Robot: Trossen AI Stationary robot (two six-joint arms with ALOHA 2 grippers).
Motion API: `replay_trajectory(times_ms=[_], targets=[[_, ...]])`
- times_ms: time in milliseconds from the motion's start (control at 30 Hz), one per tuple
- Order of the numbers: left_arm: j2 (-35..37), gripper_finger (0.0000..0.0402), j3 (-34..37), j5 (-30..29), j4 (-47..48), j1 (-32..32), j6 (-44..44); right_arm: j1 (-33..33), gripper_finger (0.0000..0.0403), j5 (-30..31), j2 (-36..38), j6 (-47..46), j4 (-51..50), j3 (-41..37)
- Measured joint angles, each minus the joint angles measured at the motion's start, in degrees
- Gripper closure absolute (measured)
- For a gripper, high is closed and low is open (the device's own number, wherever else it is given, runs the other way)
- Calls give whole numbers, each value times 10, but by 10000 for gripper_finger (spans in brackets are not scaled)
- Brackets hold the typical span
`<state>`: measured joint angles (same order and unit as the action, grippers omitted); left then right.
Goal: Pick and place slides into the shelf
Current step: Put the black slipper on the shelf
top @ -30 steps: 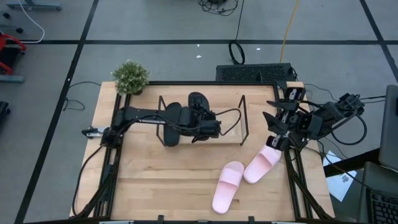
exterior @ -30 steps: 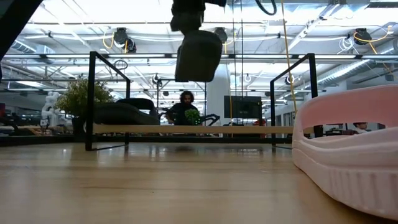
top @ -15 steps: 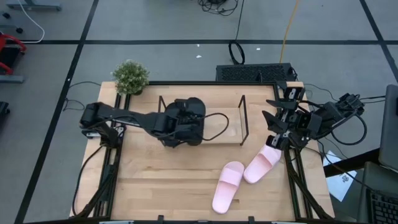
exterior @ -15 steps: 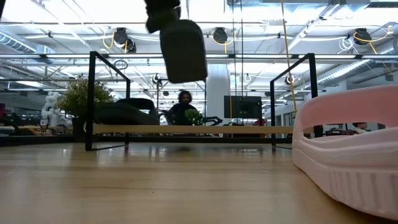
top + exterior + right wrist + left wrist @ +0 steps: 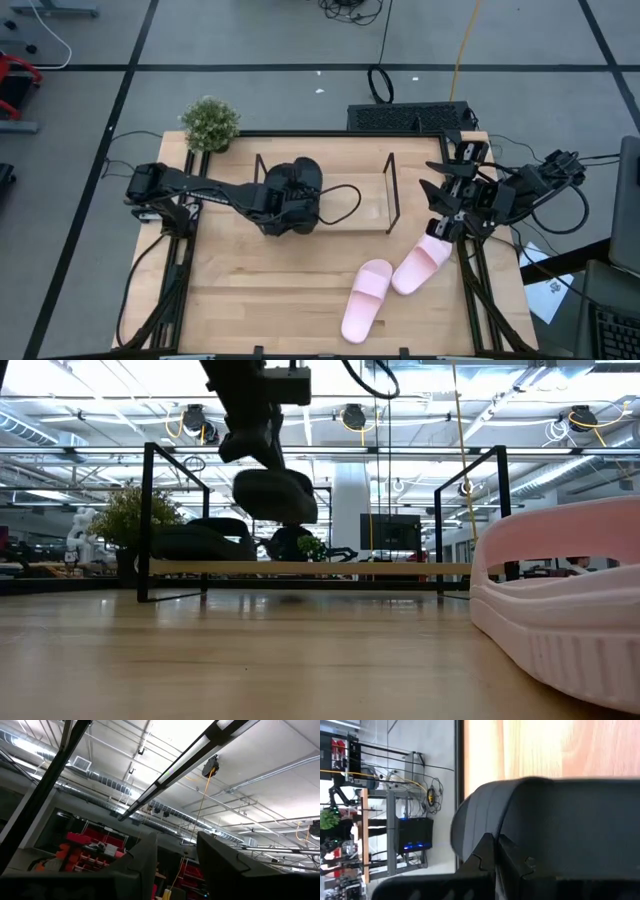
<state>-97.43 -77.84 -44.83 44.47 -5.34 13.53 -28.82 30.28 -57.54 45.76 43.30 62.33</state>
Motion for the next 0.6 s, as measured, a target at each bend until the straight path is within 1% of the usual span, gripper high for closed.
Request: replay_trajectory(times_ms=[167, 300, 600], targets=[[-1, 401, 22, 7, -34, 13, 25, 0, 275, 0, 0, 1, 0, 0], [-1, 401, 23, 24, -43, 16, 25, 0, 275, 0, 0, 2, 0, 0], [-1, 401, 23, 31, -48, 16, 13, 19, 275, 1, 0, -5, -2, 0]])
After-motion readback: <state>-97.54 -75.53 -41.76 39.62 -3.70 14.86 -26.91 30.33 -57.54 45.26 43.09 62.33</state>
